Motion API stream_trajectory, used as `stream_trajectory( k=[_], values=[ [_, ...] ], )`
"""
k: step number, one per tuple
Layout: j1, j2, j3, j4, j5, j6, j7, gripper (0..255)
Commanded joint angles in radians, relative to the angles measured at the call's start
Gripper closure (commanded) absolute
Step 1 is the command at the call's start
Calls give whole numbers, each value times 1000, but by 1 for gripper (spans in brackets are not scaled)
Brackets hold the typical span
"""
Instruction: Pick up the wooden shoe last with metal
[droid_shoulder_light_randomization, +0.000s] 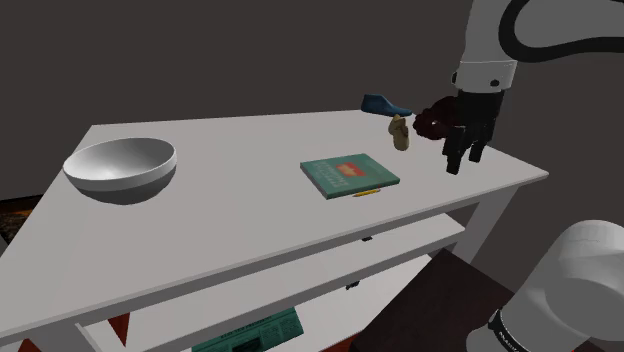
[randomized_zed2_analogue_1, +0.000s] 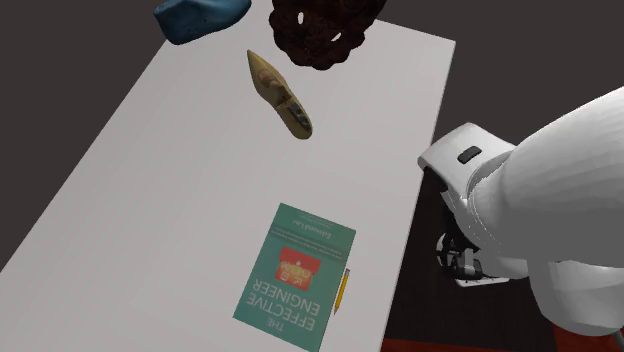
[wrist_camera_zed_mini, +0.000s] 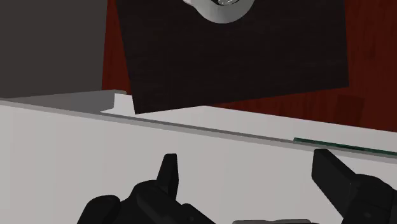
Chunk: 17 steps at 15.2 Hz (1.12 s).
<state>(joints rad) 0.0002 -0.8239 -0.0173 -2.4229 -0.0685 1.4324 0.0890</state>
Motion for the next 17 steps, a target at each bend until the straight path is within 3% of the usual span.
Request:
stream_trajectory(
  k=[1, 17],
  values=[
    [0, 0, 0, 0, 0, 0, 0, 0],
    [-112, 429, -171, 209, 72, 447, 97, 0]
  ],
)
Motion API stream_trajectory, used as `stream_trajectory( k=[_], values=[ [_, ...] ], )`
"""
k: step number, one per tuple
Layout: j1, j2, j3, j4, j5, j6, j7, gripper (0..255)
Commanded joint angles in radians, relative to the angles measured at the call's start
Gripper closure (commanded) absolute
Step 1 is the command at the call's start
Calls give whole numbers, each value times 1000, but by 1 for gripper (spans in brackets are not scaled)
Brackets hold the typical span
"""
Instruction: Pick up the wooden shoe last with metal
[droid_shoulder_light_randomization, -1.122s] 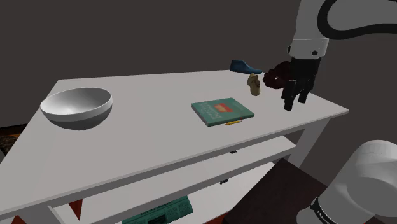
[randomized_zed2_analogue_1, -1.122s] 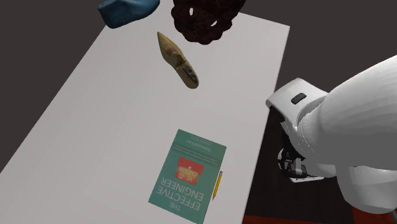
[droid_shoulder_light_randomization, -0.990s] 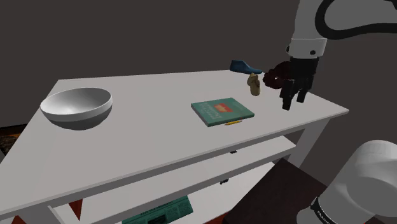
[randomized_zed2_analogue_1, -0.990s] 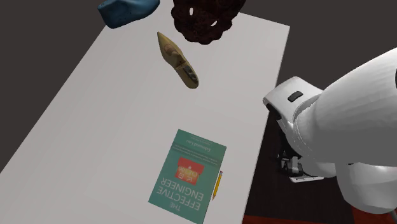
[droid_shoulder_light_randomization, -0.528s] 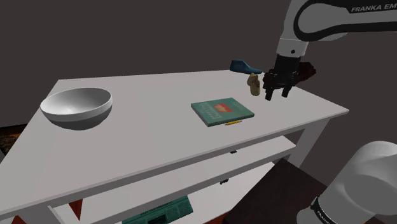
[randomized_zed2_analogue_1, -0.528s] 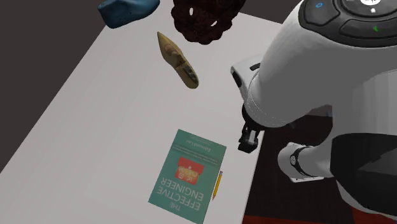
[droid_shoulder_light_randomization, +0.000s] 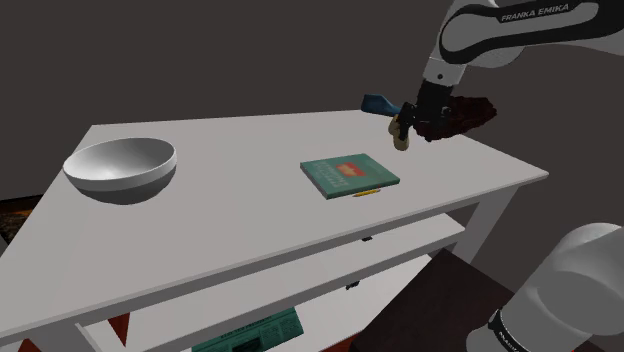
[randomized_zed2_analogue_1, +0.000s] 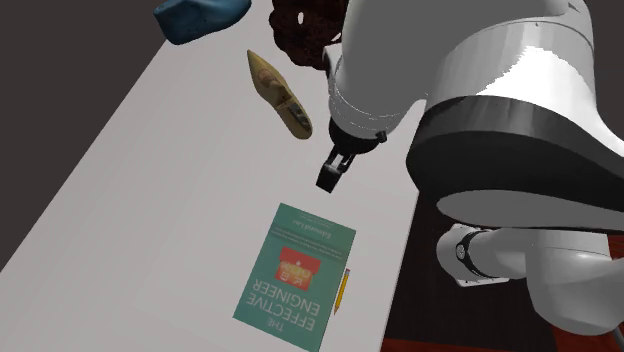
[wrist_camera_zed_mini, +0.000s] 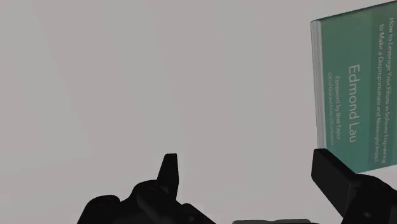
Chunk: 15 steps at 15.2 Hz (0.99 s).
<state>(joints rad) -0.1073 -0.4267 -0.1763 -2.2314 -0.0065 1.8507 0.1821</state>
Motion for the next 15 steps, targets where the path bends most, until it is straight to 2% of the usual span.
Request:
stream_trajectory(
  k=[1, 8, 15],
  values=[
    [-10, 58, -24, 37, 21, 50, 6, 0],
    [-41, 244, -106, 187, 123, 171, 7, 0],
    [-86, 433, -181, 364, 275, 248, -14, 0]
  ],
)
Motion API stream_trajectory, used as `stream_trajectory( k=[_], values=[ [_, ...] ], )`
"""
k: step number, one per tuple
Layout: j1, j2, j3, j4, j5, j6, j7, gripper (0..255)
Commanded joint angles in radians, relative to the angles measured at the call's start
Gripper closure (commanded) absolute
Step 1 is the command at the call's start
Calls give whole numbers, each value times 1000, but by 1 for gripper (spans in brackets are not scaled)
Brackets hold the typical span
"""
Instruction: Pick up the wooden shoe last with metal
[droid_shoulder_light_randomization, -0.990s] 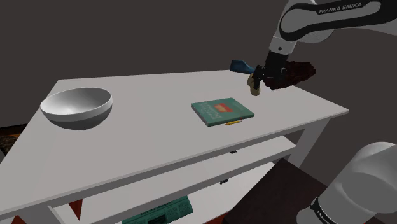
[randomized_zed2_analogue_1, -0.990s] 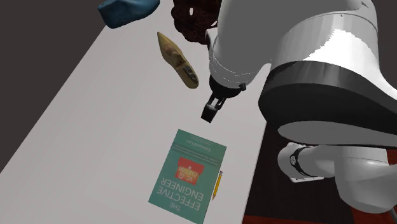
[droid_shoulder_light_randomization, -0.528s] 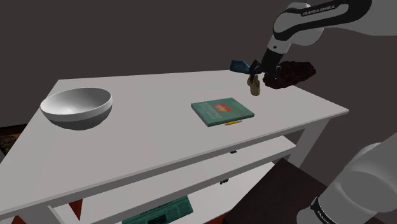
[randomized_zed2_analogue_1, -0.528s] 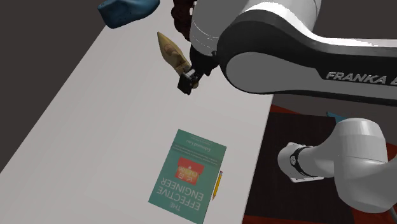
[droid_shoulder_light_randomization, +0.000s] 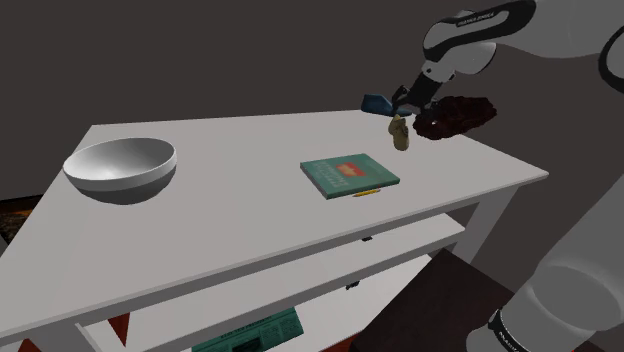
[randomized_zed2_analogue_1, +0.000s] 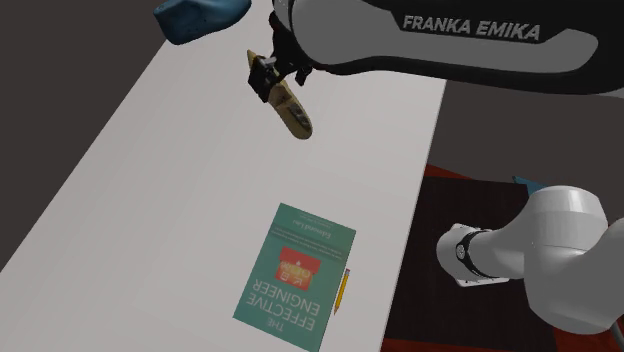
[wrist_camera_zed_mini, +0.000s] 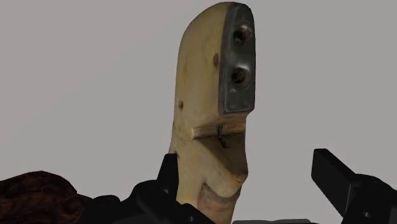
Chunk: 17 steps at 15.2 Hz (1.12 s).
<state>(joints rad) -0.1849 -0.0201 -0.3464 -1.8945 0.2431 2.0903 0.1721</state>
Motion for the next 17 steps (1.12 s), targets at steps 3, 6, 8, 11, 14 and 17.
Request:
stream_trajectory(
  k=[3, 6, 8, 11, 14, 17],
  values=[
    [-33, 94, -31, 96, 88, 24, -13, 0],
    [-33, 100, -29, 63, 98, 60, -26, 0],
    [-33, 105, -28, 42, 105, 84, -36, 0],
    [-33, 112, -26, 17, 116, 115, -49, 0],
    [-33, 111, -27, 18, 115, 113, -49, 255],
    [-33, 112, -27, 19, 115, 112, -49, 255]
  ],
)
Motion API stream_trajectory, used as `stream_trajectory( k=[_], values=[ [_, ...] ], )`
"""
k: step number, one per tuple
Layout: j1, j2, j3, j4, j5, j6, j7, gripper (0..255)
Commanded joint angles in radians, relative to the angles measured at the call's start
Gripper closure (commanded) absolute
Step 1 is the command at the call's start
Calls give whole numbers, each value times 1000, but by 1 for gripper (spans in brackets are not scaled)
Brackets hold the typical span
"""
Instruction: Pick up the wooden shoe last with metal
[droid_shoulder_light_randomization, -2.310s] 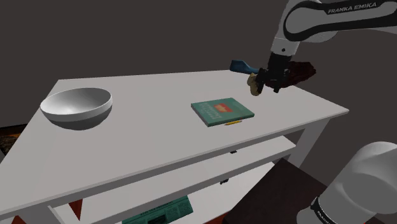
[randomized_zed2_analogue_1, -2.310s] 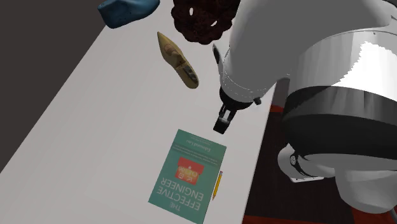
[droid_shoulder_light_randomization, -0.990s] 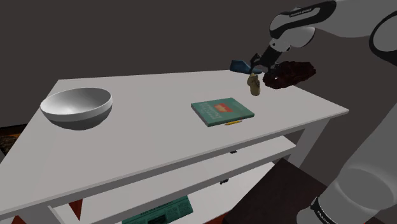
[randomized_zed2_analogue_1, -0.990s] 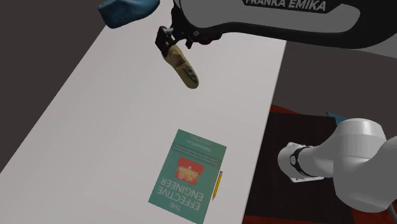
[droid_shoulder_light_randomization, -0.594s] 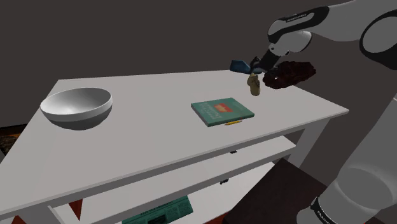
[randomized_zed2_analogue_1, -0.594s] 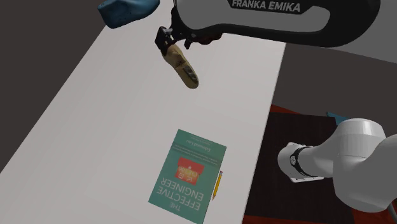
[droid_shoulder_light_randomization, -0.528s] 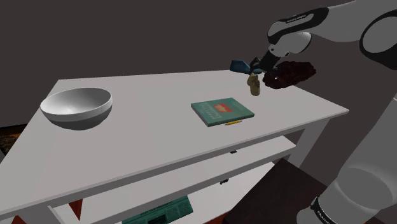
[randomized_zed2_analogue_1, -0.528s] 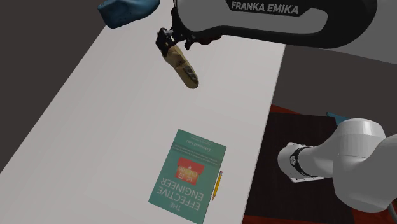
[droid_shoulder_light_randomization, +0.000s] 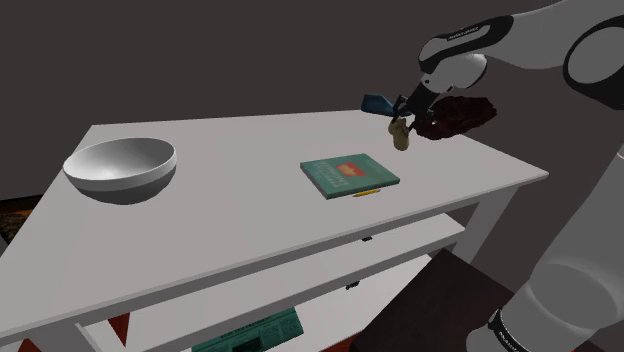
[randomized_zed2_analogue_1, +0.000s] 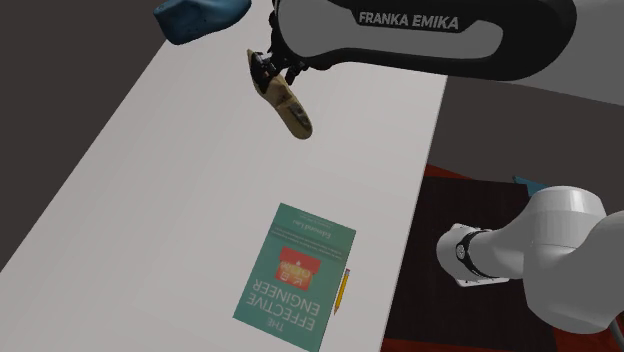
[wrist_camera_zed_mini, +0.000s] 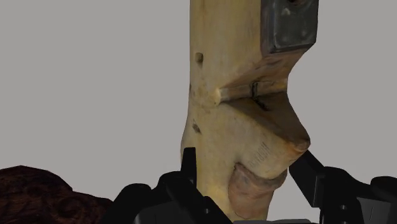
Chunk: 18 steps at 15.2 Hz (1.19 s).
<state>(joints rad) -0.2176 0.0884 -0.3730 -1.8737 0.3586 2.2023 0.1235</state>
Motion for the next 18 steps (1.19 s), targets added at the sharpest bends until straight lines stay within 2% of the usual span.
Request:
stream_trajectory(
  k=[1, 5, 18],
  values=[
    [0, 3, 0, -2, 0, 0, 0, 255],
    [0, 4, 0, -3, 1, 3, 0, 255],
    [-2, -20, -6, 140, -41, -156, 57, 255]
  ],
)
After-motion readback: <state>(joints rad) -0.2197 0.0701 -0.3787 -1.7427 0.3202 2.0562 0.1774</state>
